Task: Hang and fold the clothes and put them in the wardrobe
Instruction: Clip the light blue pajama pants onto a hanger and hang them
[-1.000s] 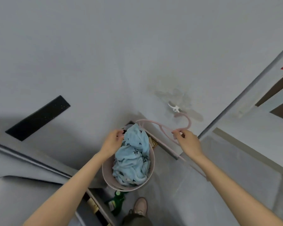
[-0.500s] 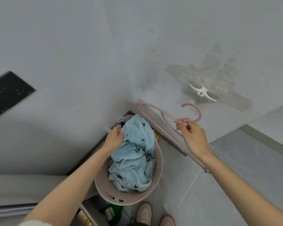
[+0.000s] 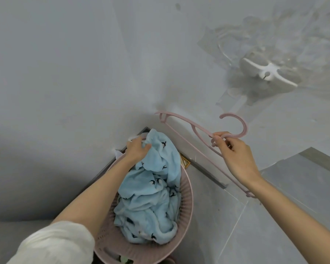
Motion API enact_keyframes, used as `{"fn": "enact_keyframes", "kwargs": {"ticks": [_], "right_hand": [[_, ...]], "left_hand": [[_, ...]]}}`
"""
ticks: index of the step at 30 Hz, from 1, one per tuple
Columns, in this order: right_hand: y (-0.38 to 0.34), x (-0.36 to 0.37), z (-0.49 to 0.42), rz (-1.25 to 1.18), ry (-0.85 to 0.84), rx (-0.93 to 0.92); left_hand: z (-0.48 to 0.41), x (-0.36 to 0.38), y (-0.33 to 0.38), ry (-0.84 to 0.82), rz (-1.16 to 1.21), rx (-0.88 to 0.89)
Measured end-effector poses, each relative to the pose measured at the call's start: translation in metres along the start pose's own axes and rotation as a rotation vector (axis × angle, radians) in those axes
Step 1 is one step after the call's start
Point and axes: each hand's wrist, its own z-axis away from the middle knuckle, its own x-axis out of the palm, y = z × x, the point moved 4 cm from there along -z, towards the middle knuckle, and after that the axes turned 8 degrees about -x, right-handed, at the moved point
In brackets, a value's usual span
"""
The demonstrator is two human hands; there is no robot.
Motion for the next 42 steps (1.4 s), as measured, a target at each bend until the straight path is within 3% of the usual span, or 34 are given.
{"fn": "enact_keyframes", "kwargs": {"ticks": [2,10,20,30,42], "right_hand": [[-0.002,-0.001,-0.001,0.005,-0.012,-0.004],[-0.074,-0.038,0.021,-0.078,-0.079,-0.008],[-0.225,-0.125,0.057,-0.101,-0.132,-0.045],[-0.357,-0.186,0.073,-0.192,-0.056,-0.184],[-0.468,-0.274,0.106,-0.252,-0.031,-0.4]], "left_hand": [[0.004,0.004,-0.001,-0.057,-0.023,-0.032],[0.086,-0.028,0.008,-0.141,-0.06,0.13],[0.211,-0.172,0.089,-0.07,0.188,0.192],[0.333,-0.334,0.205,0.061,0.346,0.595],[0.475,-0.407,0.326,0.014,0.435,0.961]]}}
